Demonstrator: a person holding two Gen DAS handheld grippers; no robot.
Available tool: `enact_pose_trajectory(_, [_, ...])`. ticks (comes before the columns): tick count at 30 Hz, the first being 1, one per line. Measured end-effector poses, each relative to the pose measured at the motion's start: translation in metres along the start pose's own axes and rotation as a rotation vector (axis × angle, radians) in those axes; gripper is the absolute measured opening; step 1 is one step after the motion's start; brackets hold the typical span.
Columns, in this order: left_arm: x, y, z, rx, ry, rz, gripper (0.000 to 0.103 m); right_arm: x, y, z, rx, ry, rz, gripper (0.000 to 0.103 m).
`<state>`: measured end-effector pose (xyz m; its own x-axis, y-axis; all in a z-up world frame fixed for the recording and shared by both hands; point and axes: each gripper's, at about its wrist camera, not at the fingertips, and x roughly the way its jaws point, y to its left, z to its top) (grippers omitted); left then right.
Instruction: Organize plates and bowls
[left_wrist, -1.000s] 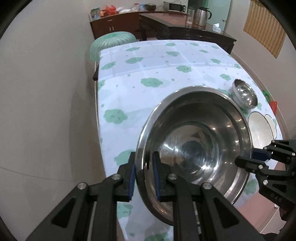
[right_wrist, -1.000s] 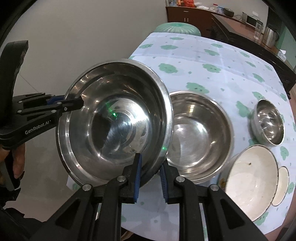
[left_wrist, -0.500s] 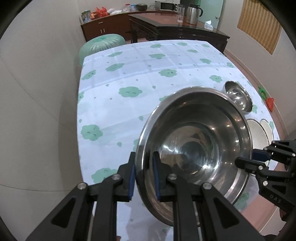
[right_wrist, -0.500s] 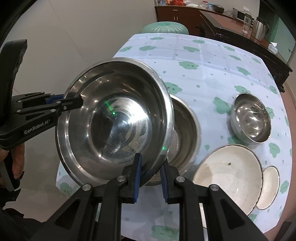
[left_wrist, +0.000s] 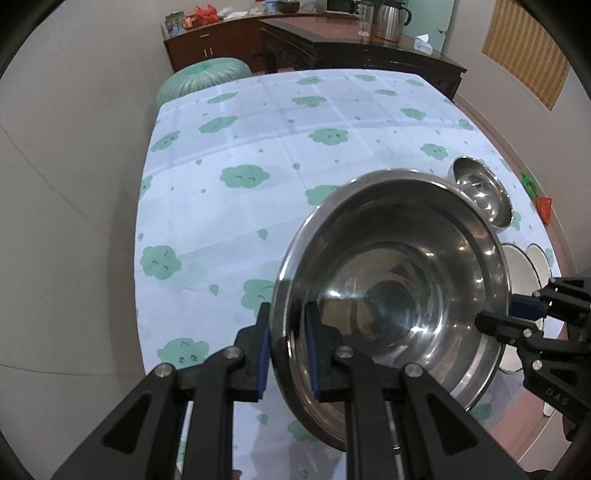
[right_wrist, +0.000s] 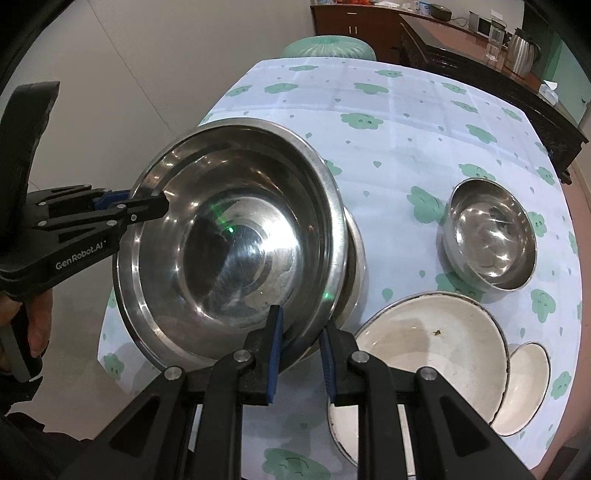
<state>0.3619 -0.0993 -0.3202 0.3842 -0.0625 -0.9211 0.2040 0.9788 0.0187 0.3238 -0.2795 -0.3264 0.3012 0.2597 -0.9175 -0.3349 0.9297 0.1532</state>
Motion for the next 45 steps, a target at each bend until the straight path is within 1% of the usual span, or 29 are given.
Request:
enact_pose_trajectory(9, [0.011, -0.006, -0.004, -0.009, 0.021, 0.004, 0.014, 0.006, -0.008, -0.002, -0.01, 0.017, 0.0, 0.021])
enact_pose_trajectory(25, [0.029, -0.004, -0.007, -0.015, 0.062, 0.009, 0.015, 0.023, -0.008, 0.003, -0.027, 0.055, -0.013, 0.021])
enact_pose_trajectory(35, [0.035, 0.009, -0.012, -0.031, 0.09, 0.016, 0.015, 0.035, 0.001, 0.007, -0.043, 0.076, -0.009, 0.021])
enact_pose_trajectory(45, [0.036, 0.03, -0.021, -0.064, 0.108, 0.036, 0.016, 0.042, 0.023, 0.007, -0.076, 0.082, 0.026, 0.022])
